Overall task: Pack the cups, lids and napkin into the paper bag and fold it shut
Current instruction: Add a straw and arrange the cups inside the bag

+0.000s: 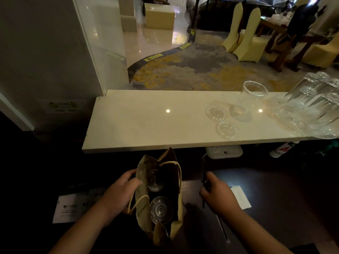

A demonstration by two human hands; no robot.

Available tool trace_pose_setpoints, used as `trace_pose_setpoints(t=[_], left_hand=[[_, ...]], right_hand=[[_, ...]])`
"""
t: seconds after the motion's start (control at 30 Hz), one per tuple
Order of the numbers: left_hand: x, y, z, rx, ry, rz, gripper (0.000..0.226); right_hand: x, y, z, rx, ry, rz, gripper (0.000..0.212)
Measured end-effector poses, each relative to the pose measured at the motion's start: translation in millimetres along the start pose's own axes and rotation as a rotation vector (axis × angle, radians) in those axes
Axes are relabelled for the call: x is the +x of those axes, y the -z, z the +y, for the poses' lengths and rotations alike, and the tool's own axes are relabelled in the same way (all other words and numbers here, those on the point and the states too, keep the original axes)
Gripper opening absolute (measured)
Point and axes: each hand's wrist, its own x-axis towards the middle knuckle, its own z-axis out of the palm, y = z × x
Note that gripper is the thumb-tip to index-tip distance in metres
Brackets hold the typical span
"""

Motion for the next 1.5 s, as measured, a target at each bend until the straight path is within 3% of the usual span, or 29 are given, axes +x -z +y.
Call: trace_pose_setpoints(t=[0.4, 0.47, 0.57, 0.83, 1.03, 1.23, 1.37, 1.5], left_hand=[[-1.2, -2.5, 4.3, -0.006, 0.009, -0.002, 0.023], [-1.0, -2.1, 4.5, -0.004, 0.008, 0.002, 0.023], [-1.9, -2.0, 4.8, -0.02, 0.011, -0.001, 0.023], [0.2, -0.9, 1.8, -0.029, 0.021, -0.032, 0.03], [2.6, 0.7, -0.9, -0.022, 0.012, -0.024, 0.026], [4.0, -0.2, -3.5, 0.0, 0.012, -0.025, 0.029], [3.3, -2.0, -0.8, 0.0, 0.011, -0.006, 0.03], [9.3, 0.0, -6.8, 0.012, 0.012, -0.004, 0.034]], right_hand=[[-17.6, 98.5, -105.7, 0.206, 0.295, 0.297, 0.003], [-24.0, 113.9, -123.6, 0.278, 0.33, 0.332, 0.014], [-32.7, 134.8, -151.6, 0.401, 0.395, 0.336, 0.027], [-44.5, 139.7, -207.9, 0.509, 0.55, 0.281, 0.022], [-37.0, 89.3, -199.2, 0.341, 0.475, 0.084, 0.014], [-39.9, 40.9, -181.6, -0.162, 0.666, 0.142, 0.015], [-53.0, 20.5, -171.6, -0.205, 0.724, 0.063, 0.026], [-55.6, 12.9, -166.8, -0.205, 0.655, -0.016, 0.031]])
